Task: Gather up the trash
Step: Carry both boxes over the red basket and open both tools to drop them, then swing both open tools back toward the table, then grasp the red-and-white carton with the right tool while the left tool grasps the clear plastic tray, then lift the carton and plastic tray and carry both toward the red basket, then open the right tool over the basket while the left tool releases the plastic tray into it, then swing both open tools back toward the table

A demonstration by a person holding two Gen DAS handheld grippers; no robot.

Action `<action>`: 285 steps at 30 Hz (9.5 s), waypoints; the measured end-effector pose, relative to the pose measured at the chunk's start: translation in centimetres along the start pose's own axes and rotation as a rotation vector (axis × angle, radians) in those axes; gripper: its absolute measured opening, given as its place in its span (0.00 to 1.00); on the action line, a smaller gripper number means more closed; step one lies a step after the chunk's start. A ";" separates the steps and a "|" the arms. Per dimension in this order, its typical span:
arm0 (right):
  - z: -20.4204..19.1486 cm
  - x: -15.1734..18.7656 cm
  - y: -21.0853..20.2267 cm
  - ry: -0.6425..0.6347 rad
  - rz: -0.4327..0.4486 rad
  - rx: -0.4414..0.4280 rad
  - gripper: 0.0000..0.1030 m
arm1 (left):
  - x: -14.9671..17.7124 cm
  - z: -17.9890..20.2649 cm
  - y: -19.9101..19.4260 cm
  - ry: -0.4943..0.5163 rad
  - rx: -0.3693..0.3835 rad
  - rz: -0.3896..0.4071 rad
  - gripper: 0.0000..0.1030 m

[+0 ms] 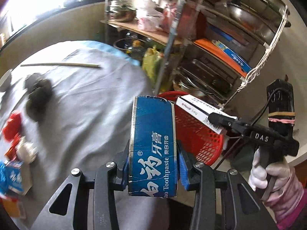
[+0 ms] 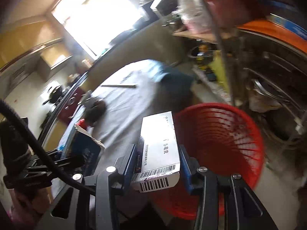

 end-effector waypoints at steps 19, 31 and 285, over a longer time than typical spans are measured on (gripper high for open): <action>3.8 -0.8 -2.0 0.114 0.042 0.037 0.54 | 2.5 2.0 -0.8 0.036 -0.078 0.003 0.59; -9.8 -0.9 5.9 -0.154 -0.125 -0.141 0.55 | 13.7 -10.3 -12.1 -0.215 -0.422 0.140 0.66; 3.2 -2.6 -3.6 0.077 0.072 -0.048 0.57 | 1.4 2.1 -1.2 -0.059 -0.127 0.060 0.53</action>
Point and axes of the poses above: each gripper's, at about its wrist camera, not at the fingertips, and y roughly the way its jaws point, z to its right, x to its underside, the point moved 2 cm from there along y, roughly the way its jaws point, and after that the axes turned 11 degrees about -x, right-handed, at the moved point
